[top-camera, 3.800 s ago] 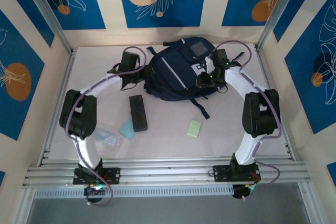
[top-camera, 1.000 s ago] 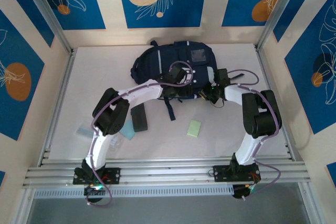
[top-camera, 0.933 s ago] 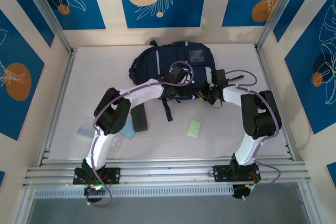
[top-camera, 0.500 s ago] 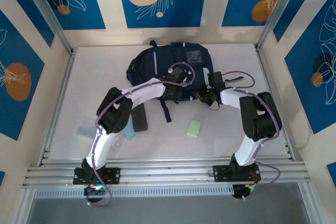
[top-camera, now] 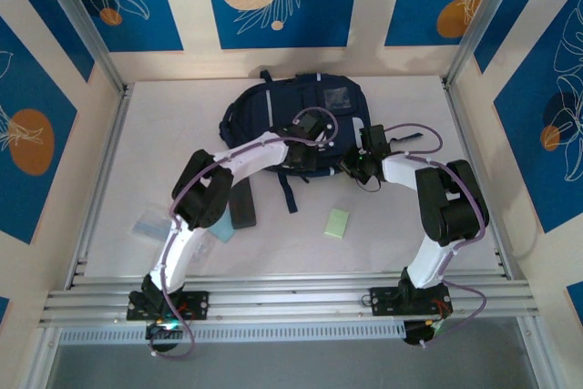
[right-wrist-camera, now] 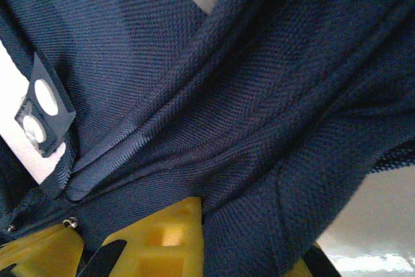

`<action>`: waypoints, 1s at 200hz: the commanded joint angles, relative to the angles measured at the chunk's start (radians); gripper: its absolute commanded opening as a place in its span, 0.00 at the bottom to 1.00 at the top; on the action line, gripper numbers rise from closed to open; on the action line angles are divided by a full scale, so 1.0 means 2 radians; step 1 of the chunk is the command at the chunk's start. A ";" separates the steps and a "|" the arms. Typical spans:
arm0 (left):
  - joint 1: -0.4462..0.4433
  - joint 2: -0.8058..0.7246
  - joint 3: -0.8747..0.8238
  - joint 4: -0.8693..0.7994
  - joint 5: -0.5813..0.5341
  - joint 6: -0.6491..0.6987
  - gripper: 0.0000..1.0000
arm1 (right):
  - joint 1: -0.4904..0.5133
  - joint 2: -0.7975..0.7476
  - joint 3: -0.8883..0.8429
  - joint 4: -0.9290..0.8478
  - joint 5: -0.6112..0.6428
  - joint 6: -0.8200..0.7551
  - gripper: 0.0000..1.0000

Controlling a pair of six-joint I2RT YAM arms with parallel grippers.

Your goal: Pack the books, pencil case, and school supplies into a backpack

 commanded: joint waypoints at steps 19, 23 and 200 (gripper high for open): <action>0.002 -0.020 0.022 -0.020 0.055 0.009 0.00 | 0.010 -0.013 -0.011 -0.021 -0.020 -0.017 0.00; 0.003 -0.024 0.022 -0.022 0.055 0.011 0.00 | 0.009 -0.013 -0.011 -0.022 -0.019 -0.017 0.00; 0.019 0.025 0.067 -0.096 0.094 0.062 0.28 | 0.006 -0.013 -0.008 -0.027 -0.012 -0.028 0.00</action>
